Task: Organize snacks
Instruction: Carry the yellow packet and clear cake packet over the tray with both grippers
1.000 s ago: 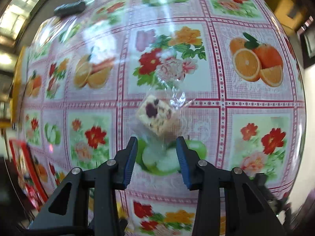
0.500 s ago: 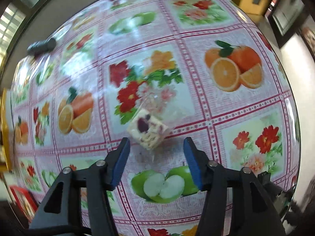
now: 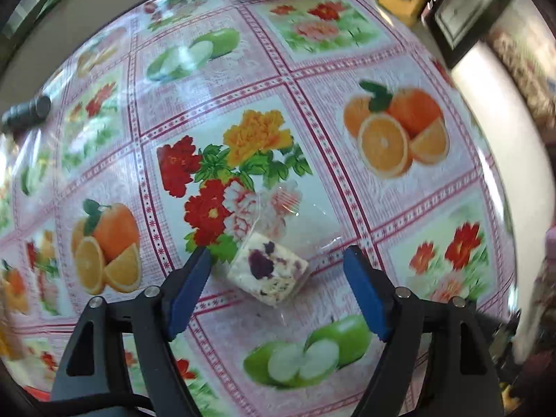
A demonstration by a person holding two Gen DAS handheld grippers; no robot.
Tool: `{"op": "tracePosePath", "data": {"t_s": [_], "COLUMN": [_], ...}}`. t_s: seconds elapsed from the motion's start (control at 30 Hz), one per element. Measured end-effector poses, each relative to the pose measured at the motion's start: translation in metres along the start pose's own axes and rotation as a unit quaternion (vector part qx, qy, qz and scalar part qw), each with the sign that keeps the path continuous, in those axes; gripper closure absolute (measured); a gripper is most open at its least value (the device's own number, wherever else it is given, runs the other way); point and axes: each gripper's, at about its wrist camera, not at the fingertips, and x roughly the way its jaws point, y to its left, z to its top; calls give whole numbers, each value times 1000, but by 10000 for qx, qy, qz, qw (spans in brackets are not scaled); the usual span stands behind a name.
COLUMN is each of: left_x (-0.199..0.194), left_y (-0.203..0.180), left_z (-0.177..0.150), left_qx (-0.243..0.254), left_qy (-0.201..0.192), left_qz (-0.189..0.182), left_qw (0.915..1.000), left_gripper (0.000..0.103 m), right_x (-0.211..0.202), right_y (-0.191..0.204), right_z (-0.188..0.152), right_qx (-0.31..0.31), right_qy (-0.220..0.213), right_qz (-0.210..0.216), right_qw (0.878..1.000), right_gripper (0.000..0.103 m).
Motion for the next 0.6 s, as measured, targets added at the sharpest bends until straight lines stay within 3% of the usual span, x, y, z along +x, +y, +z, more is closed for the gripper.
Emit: {"op": "tracePosePath", "data": {"t_s": [0.03,0.07,0.1,0.4,0.6], "left_x": [-2,-3,-4,-13,-22], "left_y": [3,4,7,18,26], "left_z": [1,3,4,10,9], "left_qx": [0,2,7,85,124], "left_qy": [-7,-14,-19,-59,-108], "left_qz": [-11,-12,-19,-70,-45], "left_qw": [10000,10000,10000,9999,9999], "left_gripper": [65,65,65,65,65], "right_x": [-1,-4,-8,-26,-66], "right_y": [6,11,16,1,4], "right_z": [-2,-5,-12,-58,-116], "right_qx": [-168,-383,-525,-1005,-1349], "right_qy": [-96,-195,-256,-230,-243], "right_qz": [14,62,110,1111,1668], "right_qw": [9998,9991,9982,9884,9764], "right_gripper": [32,45,67,69,69]}}
